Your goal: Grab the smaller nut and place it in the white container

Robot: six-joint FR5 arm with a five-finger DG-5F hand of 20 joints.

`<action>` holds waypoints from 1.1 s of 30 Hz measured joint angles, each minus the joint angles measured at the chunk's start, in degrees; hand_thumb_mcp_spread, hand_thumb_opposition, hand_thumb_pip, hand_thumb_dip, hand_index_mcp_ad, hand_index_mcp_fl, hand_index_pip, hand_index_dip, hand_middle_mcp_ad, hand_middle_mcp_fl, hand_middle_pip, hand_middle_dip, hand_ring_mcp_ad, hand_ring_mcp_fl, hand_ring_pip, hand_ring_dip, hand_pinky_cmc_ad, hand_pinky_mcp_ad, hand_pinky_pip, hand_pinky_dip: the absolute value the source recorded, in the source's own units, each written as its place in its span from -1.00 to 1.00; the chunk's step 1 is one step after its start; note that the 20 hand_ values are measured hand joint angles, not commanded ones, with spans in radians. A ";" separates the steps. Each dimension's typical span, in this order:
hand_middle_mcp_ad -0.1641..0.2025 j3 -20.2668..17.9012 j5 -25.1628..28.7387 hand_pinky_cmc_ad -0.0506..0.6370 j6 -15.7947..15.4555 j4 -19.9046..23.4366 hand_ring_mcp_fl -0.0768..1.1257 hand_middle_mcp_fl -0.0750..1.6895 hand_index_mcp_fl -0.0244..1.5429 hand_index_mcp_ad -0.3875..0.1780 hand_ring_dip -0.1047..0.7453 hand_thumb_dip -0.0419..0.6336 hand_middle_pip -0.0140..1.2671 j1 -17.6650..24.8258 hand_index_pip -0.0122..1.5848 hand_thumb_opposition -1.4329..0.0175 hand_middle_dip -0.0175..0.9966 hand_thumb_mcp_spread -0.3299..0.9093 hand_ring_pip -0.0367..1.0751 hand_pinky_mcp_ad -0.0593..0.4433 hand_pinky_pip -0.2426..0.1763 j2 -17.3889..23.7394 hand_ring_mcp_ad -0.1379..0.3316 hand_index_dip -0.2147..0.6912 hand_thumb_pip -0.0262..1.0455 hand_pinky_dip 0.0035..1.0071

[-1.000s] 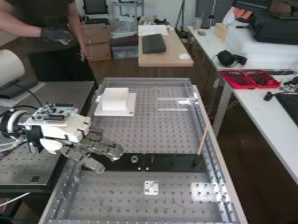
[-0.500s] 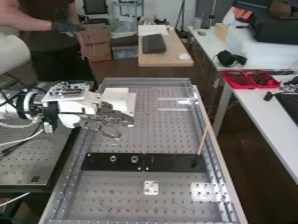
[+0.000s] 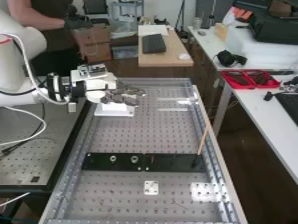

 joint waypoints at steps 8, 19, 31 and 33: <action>0.33 1.20 -2.56 0.11 2.26 -0.19 -0.85 -0.69 -0.48 0.01 -0.38 -0.24 -0.79 4.64 0.92 -0.31 -0.47 0.29 -0.75 0.31 0.33 -1.72 0.07 0.10 0.16 -0.66; 0.33 3.68 -5.44 0.11 3.52 -1.68 -0.85 -0.69 -0.48 0.01 -0.38 -0.24 -0.79 8.91 0.92 -0.31 -0.47 0.29 -0.75 0.31 0.33 -4.59 0.07 0.11 0.16 -0.66; 0.33 5.39 -4.40 0.11 2.57 -6.42 -0.85 -0.74 -0.86 -0.23 -0.39 -0.23 -0.80 8.79 0.71 -0.24 -0.46 0.31 -0.76 0.30 0.33 -5.82 0.07 0.11 0.27 -0.66; 0.35 5.43 -3.99 0.11 2.92 -6.54 -0.86 -0.79 -0.90 -0.23 -0.39 -0.23 -0.80 8.59 0.62 -0.22 -0.46 0.29 -0.76 0.30 0.32 -5.78 0.07 0.09 0.27 -0.66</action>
